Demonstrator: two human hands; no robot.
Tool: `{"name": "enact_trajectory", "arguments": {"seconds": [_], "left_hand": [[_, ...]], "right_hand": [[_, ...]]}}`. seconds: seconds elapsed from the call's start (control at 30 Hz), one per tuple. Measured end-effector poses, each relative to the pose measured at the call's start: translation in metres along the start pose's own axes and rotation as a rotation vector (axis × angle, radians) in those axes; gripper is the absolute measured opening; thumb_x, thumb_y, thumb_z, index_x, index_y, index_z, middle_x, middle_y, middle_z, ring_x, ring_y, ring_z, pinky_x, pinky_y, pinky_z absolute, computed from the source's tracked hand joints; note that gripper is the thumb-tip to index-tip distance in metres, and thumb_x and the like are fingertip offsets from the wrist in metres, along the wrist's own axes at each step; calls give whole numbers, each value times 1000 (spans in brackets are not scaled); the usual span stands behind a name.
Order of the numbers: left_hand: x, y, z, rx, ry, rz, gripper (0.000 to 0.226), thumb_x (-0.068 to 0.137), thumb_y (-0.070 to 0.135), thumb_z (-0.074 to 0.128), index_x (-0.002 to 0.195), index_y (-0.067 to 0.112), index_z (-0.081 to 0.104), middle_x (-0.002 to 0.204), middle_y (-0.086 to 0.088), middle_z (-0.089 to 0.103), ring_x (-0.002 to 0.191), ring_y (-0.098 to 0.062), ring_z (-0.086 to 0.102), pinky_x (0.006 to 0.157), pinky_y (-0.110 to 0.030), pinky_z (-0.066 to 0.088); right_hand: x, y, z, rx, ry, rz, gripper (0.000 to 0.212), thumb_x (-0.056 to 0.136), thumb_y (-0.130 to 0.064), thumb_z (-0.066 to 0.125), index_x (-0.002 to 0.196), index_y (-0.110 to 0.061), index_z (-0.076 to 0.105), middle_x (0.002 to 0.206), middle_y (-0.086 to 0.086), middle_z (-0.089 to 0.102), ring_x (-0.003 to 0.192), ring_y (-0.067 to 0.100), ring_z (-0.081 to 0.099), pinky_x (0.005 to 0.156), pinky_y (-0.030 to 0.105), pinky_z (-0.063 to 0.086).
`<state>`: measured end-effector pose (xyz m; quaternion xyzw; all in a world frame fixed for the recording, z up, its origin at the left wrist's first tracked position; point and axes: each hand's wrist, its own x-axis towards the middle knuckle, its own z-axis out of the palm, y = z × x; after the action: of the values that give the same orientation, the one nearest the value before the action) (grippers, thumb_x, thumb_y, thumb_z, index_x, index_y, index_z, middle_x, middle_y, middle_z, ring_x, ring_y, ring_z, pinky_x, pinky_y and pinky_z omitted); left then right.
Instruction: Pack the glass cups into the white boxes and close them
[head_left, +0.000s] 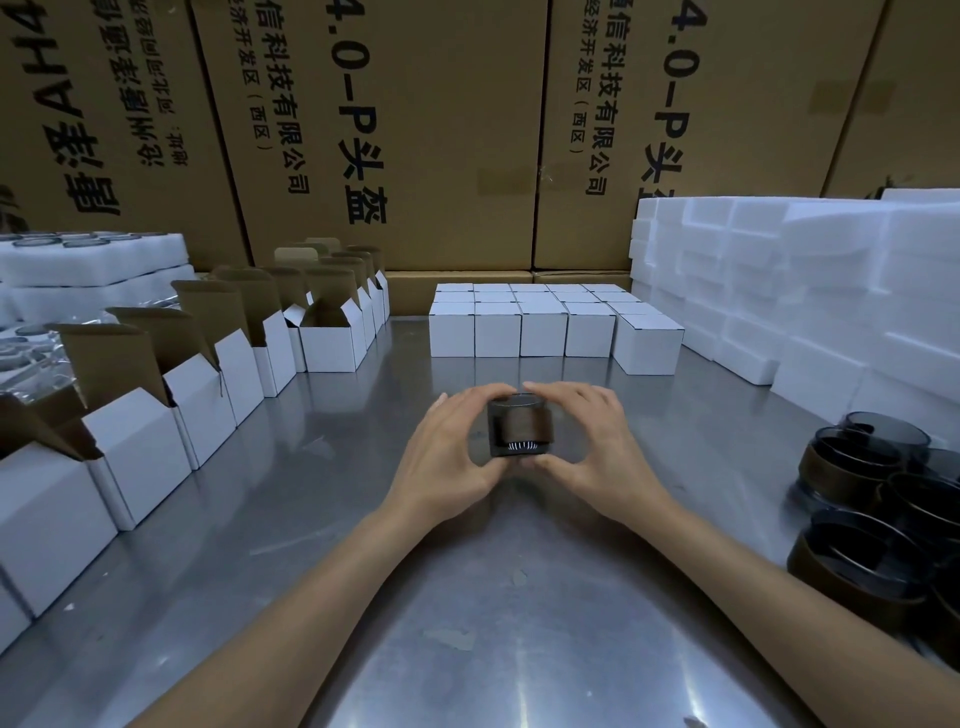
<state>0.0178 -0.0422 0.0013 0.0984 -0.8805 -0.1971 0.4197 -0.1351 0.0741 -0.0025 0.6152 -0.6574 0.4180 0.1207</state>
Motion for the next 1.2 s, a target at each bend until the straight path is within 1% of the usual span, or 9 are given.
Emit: {"name": "enact_trajectory", "arguments": {"seconds": [0.1, 0.27, 0.4, 0.57, 0.67, 0.73, 0.87, 1.03, 1.2], "left_hand": [[-1, -2, 0, -107, -25, -73, 56, 72, 14, 79, 121, 21, 51, 122, 13, 59, 118, -9, 55, 109, -44, 37], [-1, -5, -1, -169, -83, -133, 61, 72, 9, 77, 117, 32, 41, 129, 13, 57, 126, -2, 48, 100, -19, 40], [0, -3, -2, -31, -85, -1, 67, 71, 14, 76, 129, 26, 45, 134, 11, 51, 125, -7, 46, 107, -20, 34], [-2, -2, -1, -80, -79, -59, 58, 74, 17, 79, 123, 21, 50, 123, 11, 59, 119, -12, 54, 105, -43, 41], [-3, -4, -2, -178, -108, -119, 58, 74, 16, 80, 120, 24, 45, 129, 11, 58, 127, -5, 49, 105, -32, 42], [-3, -4, -2, -208, -116, -142, 57, 74, 16, 80, 116, 27, 42, 133, 12, 56, 130, -2, 46, 105, -27, 41], [-3, -4, -2, -199, -132, -143, 58, 75, 15, 78, 118, 28, 41, 129, 12, 56, 127, -2, 47, 105, -32, 41], [-4, 0, -3, -318, -226, -268, 45, 72, 36, 72, 110, 35, 48, 122, 8, 60, 113, -4, 59, 102, -38, 46], [-5, -2, -3, -281, -194, -265, 35, 75, 27, 76, 97, 33, 50, 111, 6, 63, 106, -10, 63, 96, -44, 49]], "right_hand": [[-2, 0, 1, 84, -57, 93, 86, 68, -34, 83, 135, -44, 30, 134, -18, 41, 125, 6, 33, 100, 11, 26], [-4, 1, 3, 72, -47, 102, 62, 71, -15, 76, 126, -25, 49, 125, -15, 53, 121, 13, 44, 99, 23, 37], [-3, -3, 0, 49, -2, 49, 59, 70, -27, 72, 126, -27, 53, 123, -12, 56, 114, 15, 50, 96, 26, 39], [-3, -5, -1, 77, -35, 43, 76, 72, -35, 79, 134, -45, 37, 126, -12, 47, 120, 10, 46, 100, 26, 38], [-4, -6, 3, 140, -77, 98, 84, 70, -34, 82, 134, -46, 28, 132, -12, 42, 123, 5, 43, 99, 22, 39], [-5, -4, 4, 149, -72, 124, 73, 72, -25, 80, 128, -40, 36, 130, -12, 46, 118, 0, 46, 96, 28, 45], [-5, -3, 4, 109, -34, 140, 59, 71, -20, 80, 112, -40, 42, 116, -15, 53, 106, -2, 52, 87, 39, 51], [-7, -4, 5, 65, -128, 198, 58, 70, -33, 79, 105, -44, 35, 110, -13, 60, 98, 17, 62, 80, 45, 52], [-8, -9, 3, 86, -220, 235, 62, 57, -58, 75, 97, -48, 29, 109, -17, 55, 98, 14, 59, 84, 43, 50]]}}
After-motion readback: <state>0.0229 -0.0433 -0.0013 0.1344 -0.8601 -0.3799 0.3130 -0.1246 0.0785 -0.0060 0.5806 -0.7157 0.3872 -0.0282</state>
